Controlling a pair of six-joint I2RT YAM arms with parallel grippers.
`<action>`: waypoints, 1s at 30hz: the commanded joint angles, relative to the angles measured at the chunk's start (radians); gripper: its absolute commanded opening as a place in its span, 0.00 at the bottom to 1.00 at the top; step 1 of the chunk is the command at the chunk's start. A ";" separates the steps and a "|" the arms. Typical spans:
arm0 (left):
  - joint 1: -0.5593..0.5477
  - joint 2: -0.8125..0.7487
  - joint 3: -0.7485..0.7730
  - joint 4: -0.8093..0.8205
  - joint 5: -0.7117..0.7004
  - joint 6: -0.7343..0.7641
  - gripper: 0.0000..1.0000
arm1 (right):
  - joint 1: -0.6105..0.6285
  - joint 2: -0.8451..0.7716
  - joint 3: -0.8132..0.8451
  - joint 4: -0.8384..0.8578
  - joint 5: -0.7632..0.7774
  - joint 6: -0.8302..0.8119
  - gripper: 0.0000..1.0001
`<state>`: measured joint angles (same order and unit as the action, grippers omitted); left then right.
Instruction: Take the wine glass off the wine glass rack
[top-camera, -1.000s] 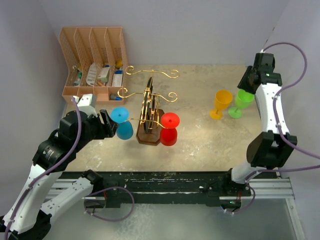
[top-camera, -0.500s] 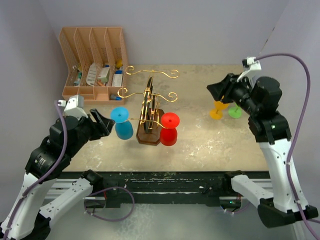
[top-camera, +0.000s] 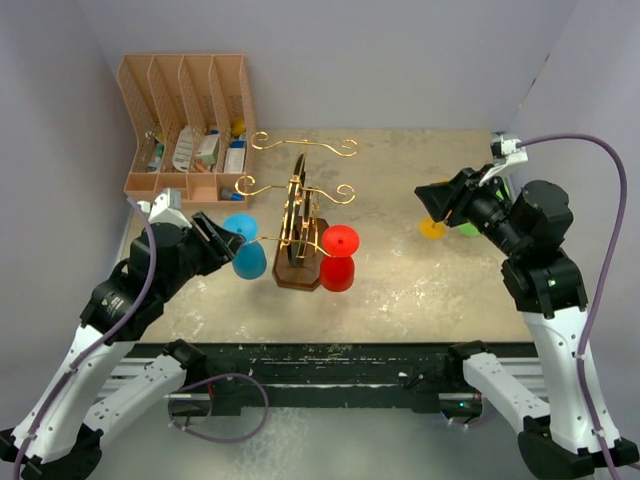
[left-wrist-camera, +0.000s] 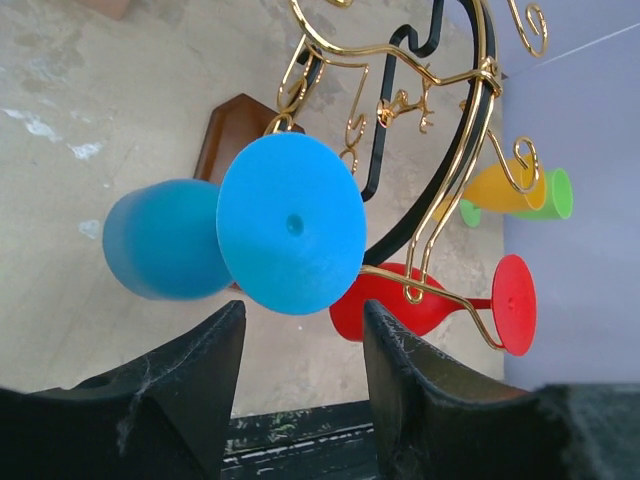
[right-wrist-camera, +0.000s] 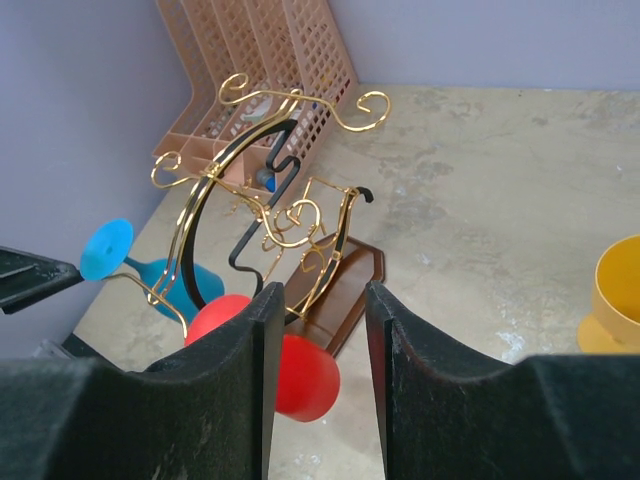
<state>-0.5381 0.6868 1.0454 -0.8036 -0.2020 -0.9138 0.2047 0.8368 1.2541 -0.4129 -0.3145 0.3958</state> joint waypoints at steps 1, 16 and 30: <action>-0.002 -0.059 -0.049 0.095 0.046 -0.137 0.53 | 0.003 -0.021 0.000 0.035 -0.029 -0.028 0.41; -0.002 -0.084 -0.100 0.114 -0.017 -0.179 0.52 | 0.002 -0.038 -0.012 0.045 -0.020 -0.031 0.40; -0.002 -0.051 -0.089 0.140 -0.045 -0.162 0.51 | 0.003 -0.027 -0.020 0.067 -0.025 -0.029 0.40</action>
<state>-0.5381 0.6209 0.9421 -0.7177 -0.2214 -1.0817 0.2047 0.8112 1.2358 -0.4042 -0.3317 0.3809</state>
